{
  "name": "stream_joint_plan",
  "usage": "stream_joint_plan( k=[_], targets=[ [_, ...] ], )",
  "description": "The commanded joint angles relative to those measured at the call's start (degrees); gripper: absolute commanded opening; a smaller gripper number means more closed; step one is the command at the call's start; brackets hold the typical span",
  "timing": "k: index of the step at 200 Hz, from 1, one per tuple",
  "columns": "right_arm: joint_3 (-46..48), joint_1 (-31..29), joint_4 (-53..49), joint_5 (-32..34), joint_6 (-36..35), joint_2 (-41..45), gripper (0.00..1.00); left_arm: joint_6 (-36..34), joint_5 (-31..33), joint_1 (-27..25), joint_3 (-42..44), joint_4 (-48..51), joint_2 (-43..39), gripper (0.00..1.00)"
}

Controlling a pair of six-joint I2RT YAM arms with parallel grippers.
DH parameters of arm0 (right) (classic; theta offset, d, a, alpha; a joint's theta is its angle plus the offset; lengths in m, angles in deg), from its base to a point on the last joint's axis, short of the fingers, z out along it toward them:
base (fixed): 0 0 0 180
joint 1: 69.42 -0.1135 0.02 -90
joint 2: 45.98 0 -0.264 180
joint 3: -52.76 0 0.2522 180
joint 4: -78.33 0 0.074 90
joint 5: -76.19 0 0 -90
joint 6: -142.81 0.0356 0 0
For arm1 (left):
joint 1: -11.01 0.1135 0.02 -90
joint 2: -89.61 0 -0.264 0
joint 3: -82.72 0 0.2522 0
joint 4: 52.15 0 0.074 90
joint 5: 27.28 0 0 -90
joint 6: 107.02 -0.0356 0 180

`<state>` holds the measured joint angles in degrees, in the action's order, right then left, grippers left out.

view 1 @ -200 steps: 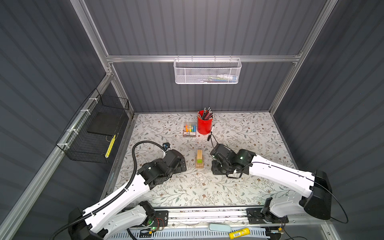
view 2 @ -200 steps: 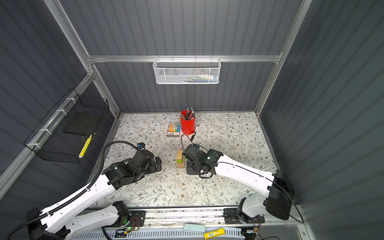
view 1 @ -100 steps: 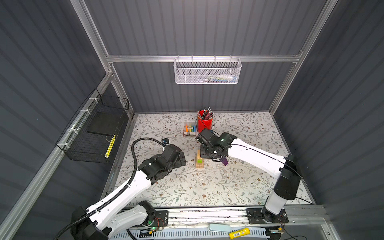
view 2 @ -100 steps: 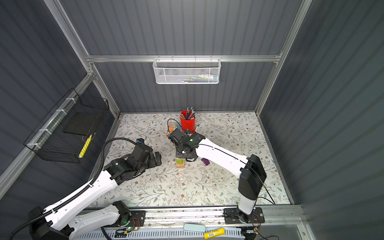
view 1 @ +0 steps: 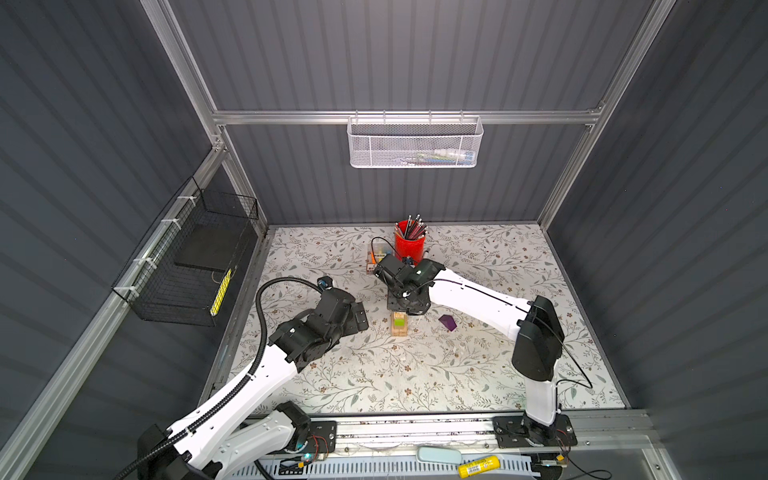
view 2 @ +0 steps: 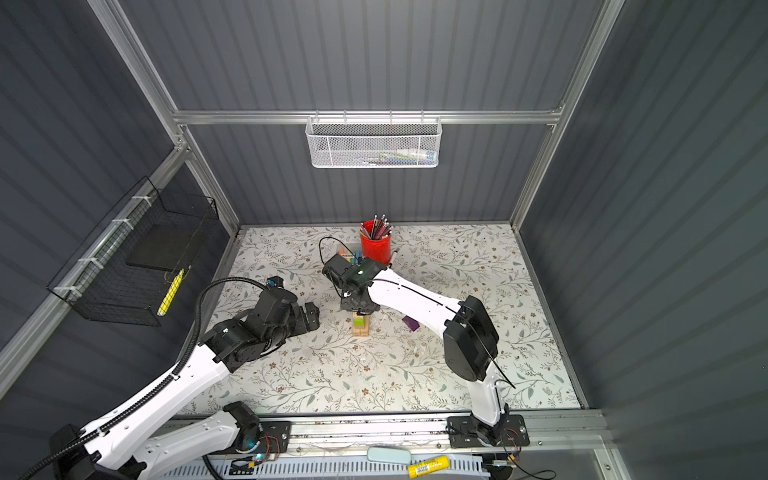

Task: Build the wood block tower
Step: 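Lift the wooden block with the right gripper and carry it over the cluster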

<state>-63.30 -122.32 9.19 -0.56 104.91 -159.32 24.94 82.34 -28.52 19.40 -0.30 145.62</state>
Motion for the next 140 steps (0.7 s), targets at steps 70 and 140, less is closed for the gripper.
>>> stream_joint_plan(
  k=[70,140],
  targets=[
    [-3.21,0.08,-2.90,-0.21,1.13,-3.47,0.19,-0.99,0.09,0.50,1.35,0.95,-0.73,1.00],
    [-3.69,0.27,-3.07,-0.65,0.74,-4.86,0.27,-1.00,0.51,0.59,1.05,1.20,-0.55,1.00]
  ],
)
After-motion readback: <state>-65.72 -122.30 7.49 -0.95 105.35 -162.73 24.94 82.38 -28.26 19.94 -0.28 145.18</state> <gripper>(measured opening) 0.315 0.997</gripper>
